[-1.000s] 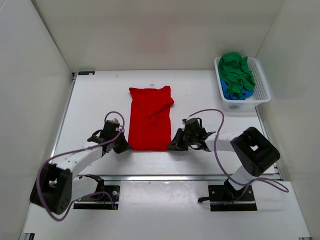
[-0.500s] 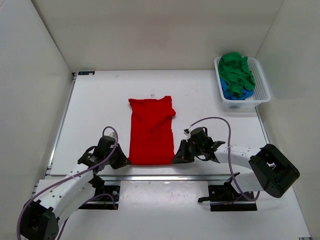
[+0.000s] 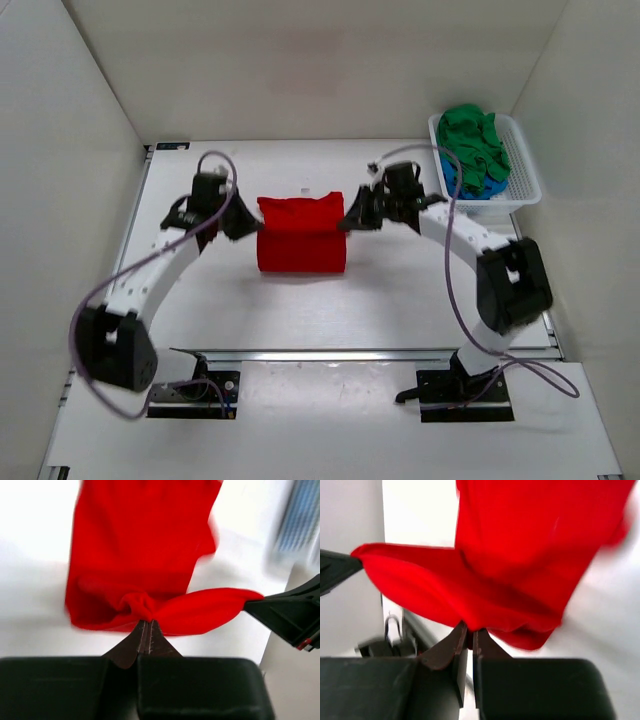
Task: Fold and stack the t-shirts
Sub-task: Fold the long partially folded tshirt into a neat square, then put the neatly folded tshirt into the corner of the board with the left arm
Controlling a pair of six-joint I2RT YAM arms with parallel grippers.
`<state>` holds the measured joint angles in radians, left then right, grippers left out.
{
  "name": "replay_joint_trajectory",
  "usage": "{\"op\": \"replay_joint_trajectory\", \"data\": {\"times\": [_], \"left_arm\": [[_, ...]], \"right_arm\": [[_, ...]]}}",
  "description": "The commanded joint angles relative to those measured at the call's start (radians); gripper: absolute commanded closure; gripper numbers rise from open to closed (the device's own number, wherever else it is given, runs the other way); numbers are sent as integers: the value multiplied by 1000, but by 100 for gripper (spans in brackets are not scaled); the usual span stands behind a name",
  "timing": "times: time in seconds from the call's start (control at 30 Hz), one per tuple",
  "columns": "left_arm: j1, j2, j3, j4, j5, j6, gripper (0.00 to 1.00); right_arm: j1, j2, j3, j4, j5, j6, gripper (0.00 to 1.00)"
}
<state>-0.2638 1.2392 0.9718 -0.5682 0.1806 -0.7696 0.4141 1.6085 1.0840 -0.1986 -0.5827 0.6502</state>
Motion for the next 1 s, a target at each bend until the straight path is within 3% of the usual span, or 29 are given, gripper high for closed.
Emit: {"op": "replay_joint_trajectory", "data": {"times": [0.0, 0.03, 0.07, 0.1, 0.2, 0.27, 0.4, 0.7, 0.87, 0.97], "left_arm": [[75, 205, 181, 95, -56, 38, 100], [90, 288, 256, 114, -59, 39, 93], [118, 383, 319, 131, -58, 33, 65], [148, 419, 344, 186, -18, 36, 54], [213, 557, 404, 339, 103, 10, 50], [235, 566, 401, 405, 137, 10, 37], [232, 554, 404, 346, 102, 125, 31], [118, 532, 215, 291, -33, 200, 29], [45, 646, 335, 115, -159, 253, 28], [0, 759, 486, -13, -216, 277, 27]], "right_arm": [[-72, 216, 282, -45, -26, -105, 100], [-83, 264, 331, -53, -34, -122, 98], [-95, 331, 425, -68, -26, -124, 87], [-106, 388, 503, -81, 0, -139, 78], [-115, 462, 615, -105, 61, -175, 68], [-113, 449, 619, -99, 95, -176, 66], [-110, 366, 525, -78, 162, -210, 64], [-104, 27, 189, -58, 227, -227, 63], [-104, -180, 39, -44, 236, -202, 61], [-116, -240, 4, -41, 224, -182, 61]]}}
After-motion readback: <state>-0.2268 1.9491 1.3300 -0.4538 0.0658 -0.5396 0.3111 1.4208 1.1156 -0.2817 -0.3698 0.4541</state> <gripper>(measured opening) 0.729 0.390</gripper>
